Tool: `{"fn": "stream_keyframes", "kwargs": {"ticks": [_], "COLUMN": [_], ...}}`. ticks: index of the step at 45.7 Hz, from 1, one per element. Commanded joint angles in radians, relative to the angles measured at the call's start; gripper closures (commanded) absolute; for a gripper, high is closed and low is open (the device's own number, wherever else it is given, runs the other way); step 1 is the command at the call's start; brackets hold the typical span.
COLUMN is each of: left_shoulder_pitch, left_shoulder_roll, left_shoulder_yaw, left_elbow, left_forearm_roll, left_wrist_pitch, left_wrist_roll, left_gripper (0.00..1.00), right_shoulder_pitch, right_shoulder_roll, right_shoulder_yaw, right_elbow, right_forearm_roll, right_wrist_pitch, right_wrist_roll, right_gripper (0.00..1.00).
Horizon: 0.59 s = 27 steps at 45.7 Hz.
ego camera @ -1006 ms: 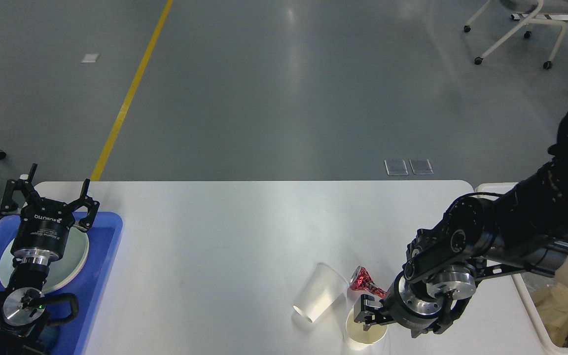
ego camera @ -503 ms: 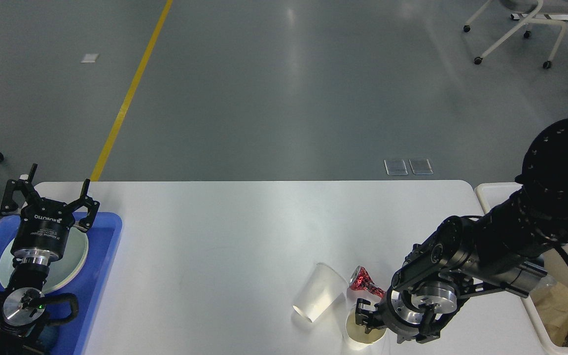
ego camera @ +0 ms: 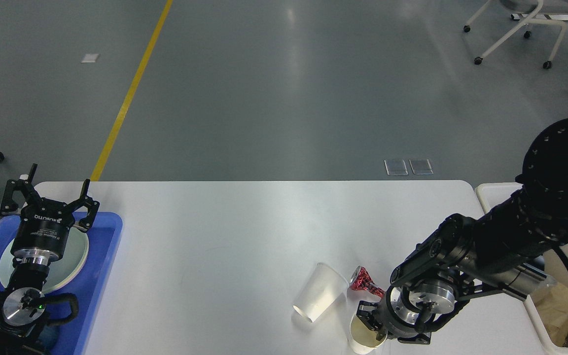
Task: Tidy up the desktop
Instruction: 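Lower the right gripper onto the upright paper cup and grasp it, then lift the upright paper cup and carry it over the white bin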
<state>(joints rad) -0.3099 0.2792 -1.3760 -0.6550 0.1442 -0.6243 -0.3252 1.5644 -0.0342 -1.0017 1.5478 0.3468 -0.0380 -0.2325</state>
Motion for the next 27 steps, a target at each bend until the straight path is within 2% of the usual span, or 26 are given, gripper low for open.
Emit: {"fn": "stream_keyframes", "kwargs": {"ticks": [1,11,27], "left_shoulder_pitch": [0.000,0.000,0.000], "left_shoulder_roll": [0.000,0.000,0.000], "left_shoulder_yaw": [0.000,0.000,0.000], "left_elbow": [0.000,0.000,0.000], "left_forearm_roll": [0.000,0.000,0.000], "left_wrist_pitch": [0.000,0.000,0.000], "left_wrist_roll": [0.000,0.000,0.000], "left_gripper": [0.03,0.03,0.03], "right_shoulder_pitch": [0.006,0.083,0.423], "right_shoulder_roll": [-0.004,-0.068,-0.248], "right_shoulder_yaw": [0.000,0.005,-0.041], "right_elbow": [0.002,0.060,0.136], "right_forearm_roll": [0.003,0.023,0.017], "right_wrist_pitch": [0.003,0.046,0.398], "right_wrist_roll": [-0.001,-0.007,-0.010], "right_gripper": [1.00,1.00,1.00]}}
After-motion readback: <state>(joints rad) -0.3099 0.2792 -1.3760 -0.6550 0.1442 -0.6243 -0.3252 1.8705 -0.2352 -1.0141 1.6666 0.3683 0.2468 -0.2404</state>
